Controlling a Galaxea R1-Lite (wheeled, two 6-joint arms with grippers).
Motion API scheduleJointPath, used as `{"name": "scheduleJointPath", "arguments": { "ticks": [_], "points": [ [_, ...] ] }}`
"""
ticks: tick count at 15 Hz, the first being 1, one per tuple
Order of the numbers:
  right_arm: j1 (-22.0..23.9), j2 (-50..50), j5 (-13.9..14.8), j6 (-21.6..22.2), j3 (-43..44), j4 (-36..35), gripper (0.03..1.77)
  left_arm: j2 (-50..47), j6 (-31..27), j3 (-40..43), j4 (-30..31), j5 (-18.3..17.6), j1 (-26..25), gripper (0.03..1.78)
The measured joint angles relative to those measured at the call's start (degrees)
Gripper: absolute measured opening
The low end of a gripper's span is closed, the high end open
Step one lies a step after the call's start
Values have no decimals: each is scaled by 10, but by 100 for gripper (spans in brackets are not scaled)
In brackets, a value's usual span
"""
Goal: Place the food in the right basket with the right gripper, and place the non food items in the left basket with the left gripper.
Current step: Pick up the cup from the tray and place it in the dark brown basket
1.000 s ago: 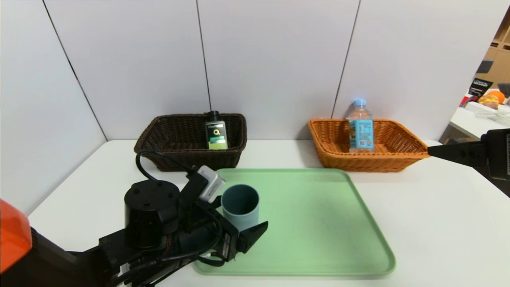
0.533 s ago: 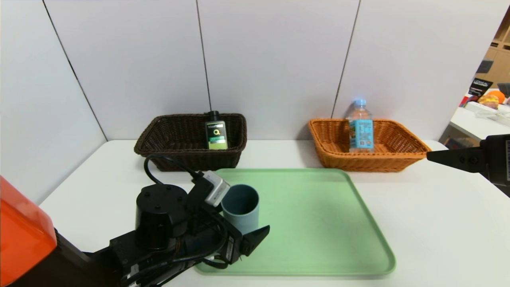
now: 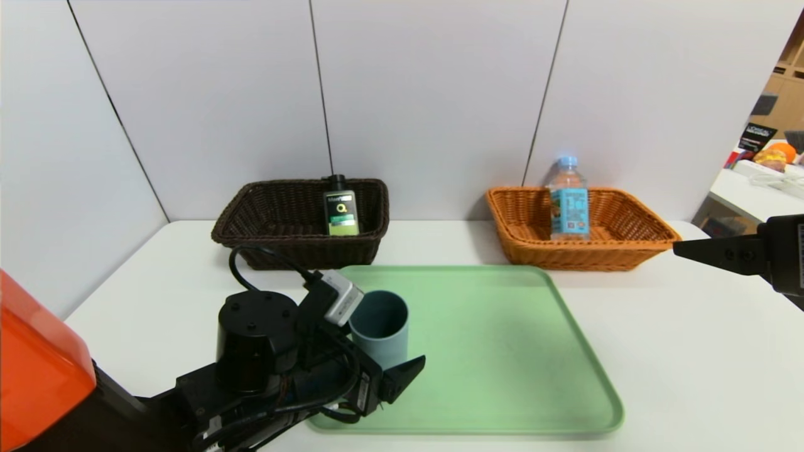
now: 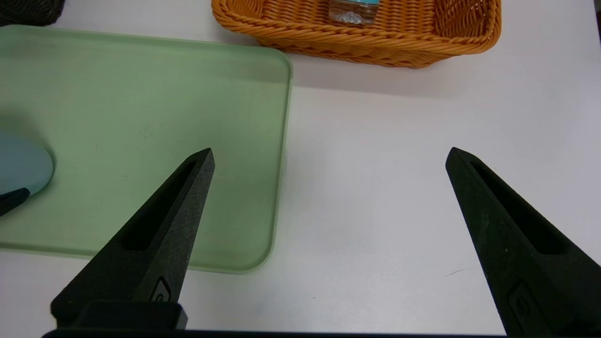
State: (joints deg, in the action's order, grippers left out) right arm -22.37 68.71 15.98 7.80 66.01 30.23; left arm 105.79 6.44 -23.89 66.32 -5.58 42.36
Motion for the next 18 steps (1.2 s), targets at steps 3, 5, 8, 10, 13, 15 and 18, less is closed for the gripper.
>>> {"name": "scheduleJointPath", "arguments": {
  "ticks": [3, 5, 8, 10, 13, 15, 18],
  "points": [
    [-1, -1, 0, 0, -3, 0, 170, 0, 0, -1, 0, 0, 0, 169],
    [-1, -1, 0, 0, -4, 0, 170, 1, 0, -2, 0, 1, 0, 139],
    [0, -1, 0, 0, -4, 0, 170, 1, -2, -7, 0, 2, 0, 114],
    [1, -1, 0, 0, -4, 0, 170, 1, -2, -10, 0, 3, 0, 113],
    [1, -1, 0, 0, -4, 0, 170, 1, -3, -11, 0, 3, 0, 113],
    [2, -1, 0, 0, -4, 0, 170, 0, -5, -13, 0, 7, 0, 113],
    [1, 0, -1, 0, -4, 0, 170, -17, -10, -36, -37, 62, -1, 112]
  ]
}}
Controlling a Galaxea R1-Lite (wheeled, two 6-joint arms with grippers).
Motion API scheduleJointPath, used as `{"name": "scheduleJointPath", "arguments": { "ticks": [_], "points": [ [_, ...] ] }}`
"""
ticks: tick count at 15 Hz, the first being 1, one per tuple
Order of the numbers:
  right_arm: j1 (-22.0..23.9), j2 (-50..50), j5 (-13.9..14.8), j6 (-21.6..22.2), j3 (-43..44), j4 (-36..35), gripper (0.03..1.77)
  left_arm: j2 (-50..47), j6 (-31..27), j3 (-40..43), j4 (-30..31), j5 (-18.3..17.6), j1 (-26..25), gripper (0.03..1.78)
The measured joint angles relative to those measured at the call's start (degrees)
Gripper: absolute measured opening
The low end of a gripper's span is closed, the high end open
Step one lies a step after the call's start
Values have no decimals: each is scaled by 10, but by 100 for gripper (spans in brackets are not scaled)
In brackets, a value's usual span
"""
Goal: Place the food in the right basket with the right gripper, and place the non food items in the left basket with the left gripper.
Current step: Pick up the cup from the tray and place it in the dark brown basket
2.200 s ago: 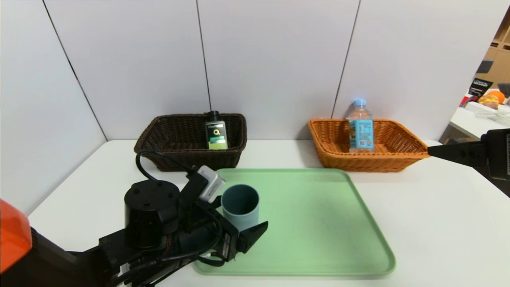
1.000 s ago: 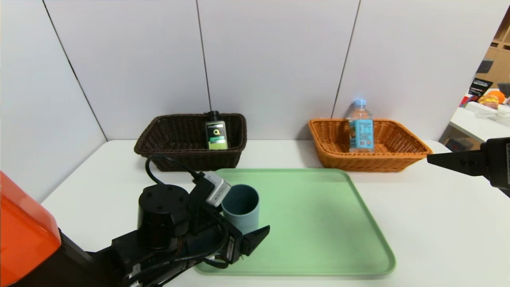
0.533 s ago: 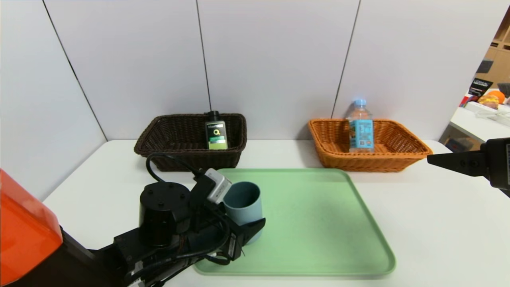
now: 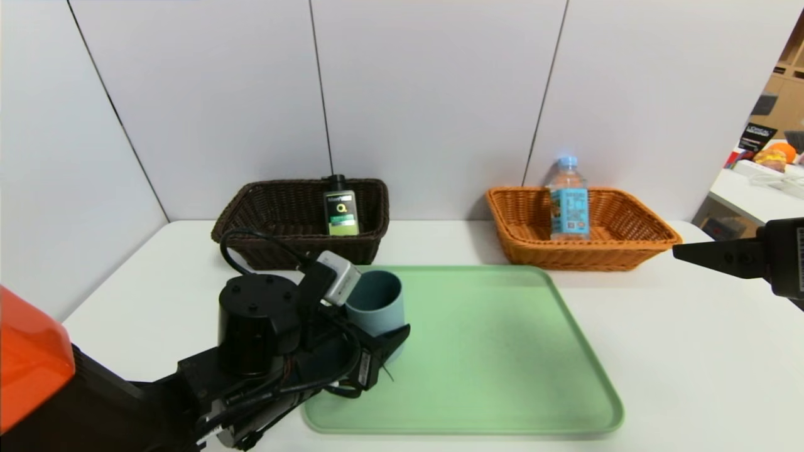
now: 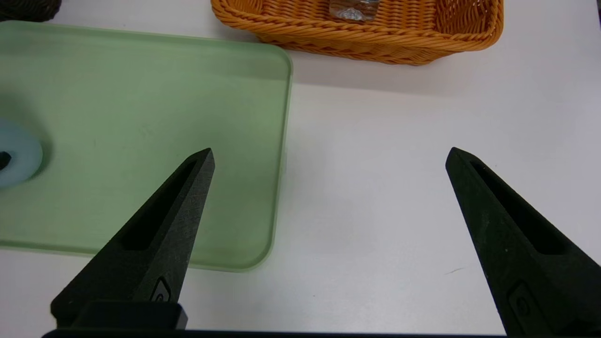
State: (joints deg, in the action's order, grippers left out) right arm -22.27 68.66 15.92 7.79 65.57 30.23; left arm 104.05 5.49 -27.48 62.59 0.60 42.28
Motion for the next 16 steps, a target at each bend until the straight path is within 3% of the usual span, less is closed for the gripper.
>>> {"name": "scheduleJointPath", "arguments": {
  "ticks": [3, 8, 11, 16],
  "points": [
    [-2, 3, -1, -2, -10, -1, 170, -45, -12, -58, -111, 45, -3, 112],
    [-2, 17, -10, -2, -12, -2, 170, -139, -24, -215, -397, 54, -26, 112],
    [-2, 23, -30, -1, -13, 0, 170, -162, -46, -279, -471, 59, -70, 112],
    [-2, 25, -32, -1, -18, 1, 170, -166, -56, -355, -557, 54, -159, 112]
  ]
}}
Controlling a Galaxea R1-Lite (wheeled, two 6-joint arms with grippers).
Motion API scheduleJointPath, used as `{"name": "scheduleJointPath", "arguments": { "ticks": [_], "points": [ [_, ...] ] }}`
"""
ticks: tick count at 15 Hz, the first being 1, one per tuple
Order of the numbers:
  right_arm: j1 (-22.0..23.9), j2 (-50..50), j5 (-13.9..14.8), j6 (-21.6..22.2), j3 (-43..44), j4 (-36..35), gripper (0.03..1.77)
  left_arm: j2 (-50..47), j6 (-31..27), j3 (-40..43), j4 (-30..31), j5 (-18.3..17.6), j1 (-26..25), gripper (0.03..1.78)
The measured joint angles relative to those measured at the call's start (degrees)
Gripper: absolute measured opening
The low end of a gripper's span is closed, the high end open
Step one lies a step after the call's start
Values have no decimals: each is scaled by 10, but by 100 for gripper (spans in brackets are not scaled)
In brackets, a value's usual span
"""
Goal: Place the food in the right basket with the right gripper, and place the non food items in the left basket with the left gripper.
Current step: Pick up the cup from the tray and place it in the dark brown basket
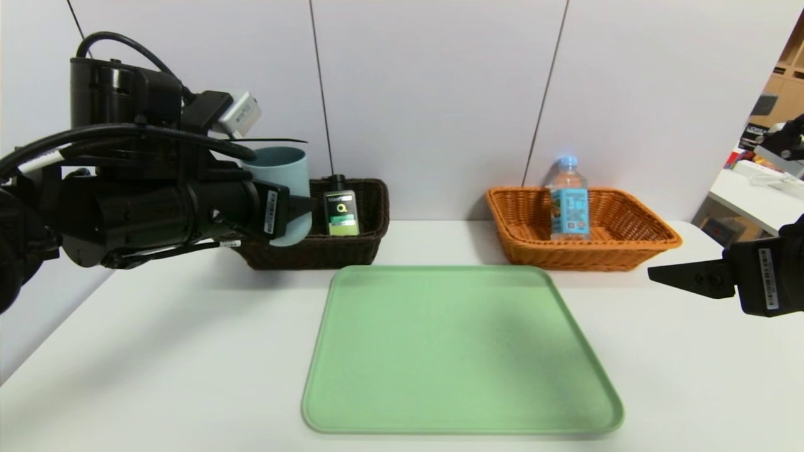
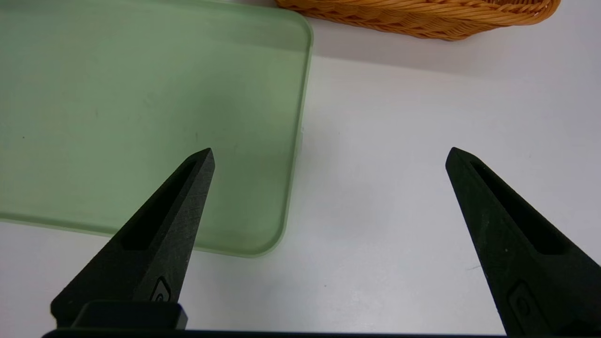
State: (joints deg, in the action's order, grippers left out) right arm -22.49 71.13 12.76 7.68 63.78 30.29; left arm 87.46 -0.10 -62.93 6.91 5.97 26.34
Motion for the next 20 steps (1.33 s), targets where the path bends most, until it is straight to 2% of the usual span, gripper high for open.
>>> {"name": "scheduleJointPath", "arguments": {
  "ticks": [4, 9, 16, 20],
  "points": [
    [0, -1, -3, 0, -3, 0, 170, 34, 2, -38, 8, -1, -57, 112],
    [0, -5, -3, 0, -6, 0, 170, 131, 2, -125, 20, -20, -122, 112],
    [0, -10, -4, 0, -12, 1, 170, 273, 0, -225, 39, -23, -151, 112],
    [0, -9, -6, 0, -14, 0, 170, 315, 1, -250, 39, -22, -154, 112]
  ]
}}
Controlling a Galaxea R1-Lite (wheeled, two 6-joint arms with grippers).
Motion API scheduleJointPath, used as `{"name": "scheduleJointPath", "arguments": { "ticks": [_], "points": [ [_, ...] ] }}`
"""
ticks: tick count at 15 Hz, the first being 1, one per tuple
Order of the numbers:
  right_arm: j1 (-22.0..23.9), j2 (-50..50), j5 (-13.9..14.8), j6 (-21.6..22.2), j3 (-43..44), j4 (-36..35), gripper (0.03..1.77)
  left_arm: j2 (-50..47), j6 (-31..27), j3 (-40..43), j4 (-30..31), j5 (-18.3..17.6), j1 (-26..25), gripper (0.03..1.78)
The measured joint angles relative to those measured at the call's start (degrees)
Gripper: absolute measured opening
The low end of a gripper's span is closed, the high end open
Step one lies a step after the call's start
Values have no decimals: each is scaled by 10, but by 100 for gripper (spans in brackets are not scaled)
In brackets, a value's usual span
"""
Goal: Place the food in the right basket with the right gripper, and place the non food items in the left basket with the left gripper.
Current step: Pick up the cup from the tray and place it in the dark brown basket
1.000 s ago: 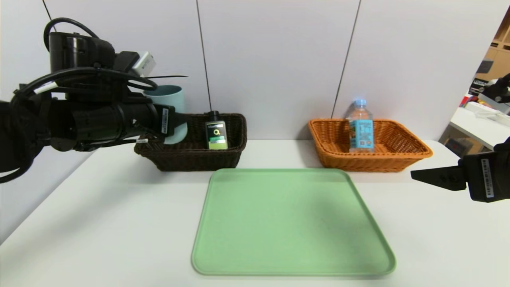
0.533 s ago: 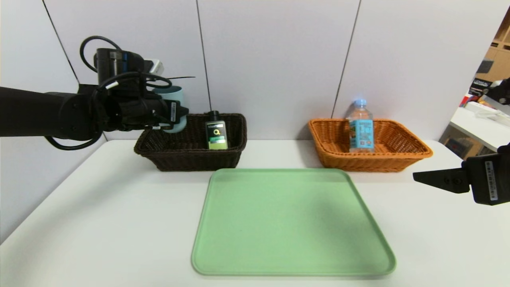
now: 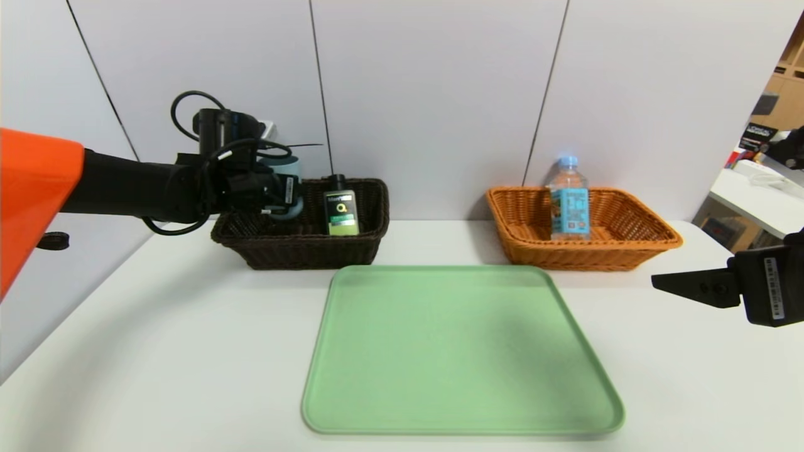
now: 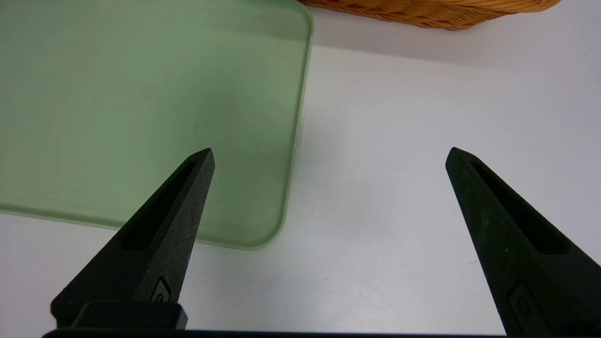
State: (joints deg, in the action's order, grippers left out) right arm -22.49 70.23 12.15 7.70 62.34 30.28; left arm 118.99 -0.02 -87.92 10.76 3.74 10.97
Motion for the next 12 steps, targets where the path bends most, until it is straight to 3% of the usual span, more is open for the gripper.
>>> {"name": "scheduleJointPath", "arguments": {
  "ticks": [12],
  "points": [
    [4, 7, -5, 0, -1, -2, 170, 36, 2, -20, 1, 5, -3, 112]
  ]
}}
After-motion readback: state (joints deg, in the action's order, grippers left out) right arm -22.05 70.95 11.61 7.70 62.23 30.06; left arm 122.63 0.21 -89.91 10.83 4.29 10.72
